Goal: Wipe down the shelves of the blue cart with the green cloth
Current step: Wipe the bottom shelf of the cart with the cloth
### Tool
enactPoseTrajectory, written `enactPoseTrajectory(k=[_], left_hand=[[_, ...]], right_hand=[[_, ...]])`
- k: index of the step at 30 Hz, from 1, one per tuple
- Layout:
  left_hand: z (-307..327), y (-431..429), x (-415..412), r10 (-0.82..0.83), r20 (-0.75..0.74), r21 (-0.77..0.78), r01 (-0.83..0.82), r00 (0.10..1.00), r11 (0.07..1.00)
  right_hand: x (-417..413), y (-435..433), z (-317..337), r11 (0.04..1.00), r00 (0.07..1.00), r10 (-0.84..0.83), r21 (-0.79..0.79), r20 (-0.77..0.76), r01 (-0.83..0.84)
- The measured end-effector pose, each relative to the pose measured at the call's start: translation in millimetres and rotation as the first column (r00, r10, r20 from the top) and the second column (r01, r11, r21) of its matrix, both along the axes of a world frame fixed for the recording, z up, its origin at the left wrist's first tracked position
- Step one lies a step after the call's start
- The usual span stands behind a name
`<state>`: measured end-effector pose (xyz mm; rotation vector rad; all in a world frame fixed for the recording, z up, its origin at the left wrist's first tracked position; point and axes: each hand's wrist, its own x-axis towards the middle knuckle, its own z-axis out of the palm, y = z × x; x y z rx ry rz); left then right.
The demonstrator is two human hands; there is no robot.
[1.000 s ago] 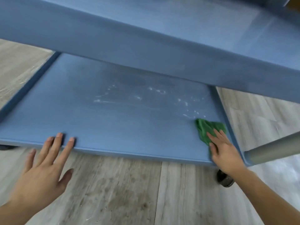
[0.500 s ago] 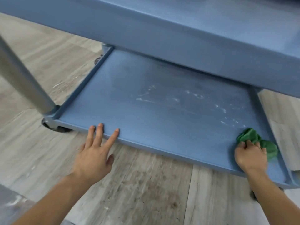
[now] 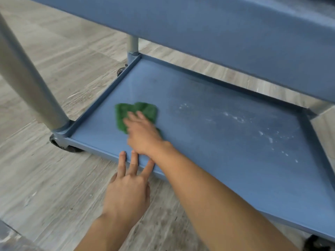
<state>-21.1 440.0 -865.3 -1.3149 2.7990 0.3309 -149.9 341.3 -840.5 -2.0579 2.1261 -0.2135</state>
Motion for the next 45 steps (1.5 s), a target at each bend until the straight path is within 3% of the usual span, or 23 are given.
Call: enactPoseTrajectory(k=[4,6,9,12,16,19,23,25,29,32,37,41,45], left_hand=[[10.8,-0.3,0.5,-0.023,-0.019,-0.004,0.023,1.0,1.0],[13.8,-2.2,-0.1,-0.053,-0.112,-0.065,0.046,0.992,0.997],[13.7,0.8,-5.4,-0.041,-0.122,-0.07,0.032,0.992,0.997],[5.4,2.0,-5.4,-0.013,-0.134,-0.059,0.005,0.991,0.998],[-5.0,0.9,-3.4,0.011,-0.093,-0.08,-0.019,0.996,0.997],[-11.7,0.7,-5.4,0.001,-0.017,-0.105,-0.003,1.0,0.994],[-13.1,0.3,-15.5,-0.047,0.034,-0.098,0.05,0.998,0.994],[-7.3,7.0,-28.9,-0.137,0.034,-0.082,0.14,0.99,0.987],[12.4,23.5,-72.3,-0.269,0.068,-0.045,0.272,0.961,0.961],[14.2,16.1,-99.7,-0.207,0.036,0.015,0.206,0.978,0.978],[16.4,-13.4,-95.3,-0.14,0.221,0.106,0.119,0.965,0.987],[10.3,-16.0,-79.3,-0.106,0.186,0.123,0.084,0.977,0.989],[-0.6,-8.7,-76.6,-0.084,0.09,0.107,0.075,0.992,0.991]], right_hand=[[30.1,-48.5,1.9,0.985,0.988,0.156,0.07,0.016,-0.157],[30.7,-51.8,-1.5,0.986,0.987,0.159,0.043,-0.007,-0.159],[20.0,-38.9,-8.5,0.987,0.987,0.157,-0.043,-0.018,-0.158],[-15.6,-16.6,-19.9,0.99,0.996,0.083,-0.11,-0.021,-0.085],[-90.7,31.0,-20.6,0.998,0.982,0.019,-0.053,-0.187,-0.03],[-156.6,102.4,-12.1,0.991,0.978,-0.122,-0.077,-0.17,0.11],[-224.0,211.4,6.2,0.963,0.907,-0.261,-0.158,-0.331,0.22],[-252.9,256.3,8.9,0.935,0.861,-0.351,-0.184,-0.369,0.303],[-299.4,326.2,9.2,0.78,0.741,-0.605,-0.031,-0.292,0.625],[-317.9,354.4,7.6,0.68,0.657,-0.661,0.081,-0.363,0.729],[-318.4,363.0,7.9,0.585,0.59,-0.643,0.184,-0.488,0.79],[-303.8,342.5,11.4,0.491,0.486,-0.799,0.082,-0.354,0.867],[-276.0,285.7,13.0,0.549,0.544,-0.812,0.039,-0.212,0.835]])
